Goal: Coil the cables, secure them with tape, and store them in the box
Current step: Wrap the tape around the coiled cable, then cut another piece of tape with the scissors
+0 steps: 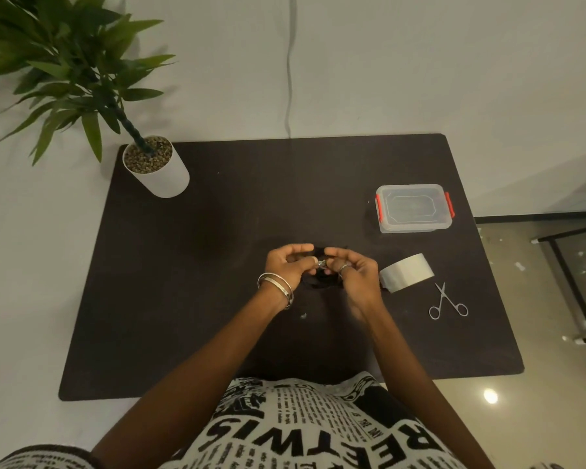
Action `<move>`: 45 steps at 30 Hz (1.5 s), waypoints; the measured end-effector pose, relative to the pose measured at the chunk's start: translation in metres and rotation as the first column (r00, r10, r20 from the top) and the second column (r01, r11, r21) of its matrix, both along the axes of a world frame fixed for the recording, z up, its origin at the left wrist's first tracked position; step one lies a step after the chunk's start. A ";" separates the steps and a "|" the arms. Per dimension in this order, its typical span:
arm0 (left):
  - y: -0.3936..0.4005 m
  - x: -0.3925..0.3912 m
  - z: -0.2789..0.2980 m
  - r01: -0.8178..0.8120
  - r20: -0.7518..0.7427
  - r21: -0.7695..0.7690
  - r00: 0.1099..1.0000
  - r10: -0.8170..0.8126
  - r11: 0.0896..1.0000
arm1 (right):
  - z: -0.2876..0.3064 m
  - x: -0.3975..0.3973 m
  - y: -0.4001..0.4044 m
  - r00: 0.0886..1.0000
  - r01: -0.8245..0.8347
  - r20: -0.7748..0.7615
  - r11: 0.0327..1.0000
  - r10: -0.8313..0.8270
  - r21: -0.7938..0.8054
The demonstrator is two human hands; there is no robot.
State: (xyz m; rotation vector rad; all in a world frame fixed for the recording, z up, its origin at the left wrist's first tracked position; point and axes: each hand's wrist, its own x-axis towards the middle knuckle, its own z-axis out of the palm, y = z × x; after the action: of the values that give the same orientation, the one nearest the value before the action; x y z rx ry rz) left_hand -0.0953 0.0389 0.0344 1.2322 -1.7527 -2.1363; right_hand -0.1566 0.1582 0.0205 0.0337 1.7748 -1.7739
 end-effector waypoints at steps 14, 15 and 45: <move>-0.027 0.007 0.003 0.135 0.050 0.230 0.987 -0.151 0.964 | 0.000 -0.013 -0.011 0.986 -0.165 0.035 0.969 0.162 0.184; -0.028 0.010 0.004 0.162 0.062 0.216 0.982 -0.179 0.963 | -0.001 -0.011 -0.013 0.992 -0.126 0.051 0.974 0.118 0.189; -0.055 0.042 -0.050 0.181 0.374 -0.616 0.924 0.083 0.767 | -0.018 0.014 -0.024 0.987 -0.159 0.067 0.968 0.148 0.196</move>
State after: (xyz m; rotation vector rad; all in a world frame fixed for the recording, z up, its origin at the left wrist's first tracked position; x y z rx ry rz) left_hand -0.0534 -0.0166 -0.0151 1.4374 -2.4015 -1.1327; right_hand -0.1429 0.1345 0.0027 0.0242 1.8599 -1.4682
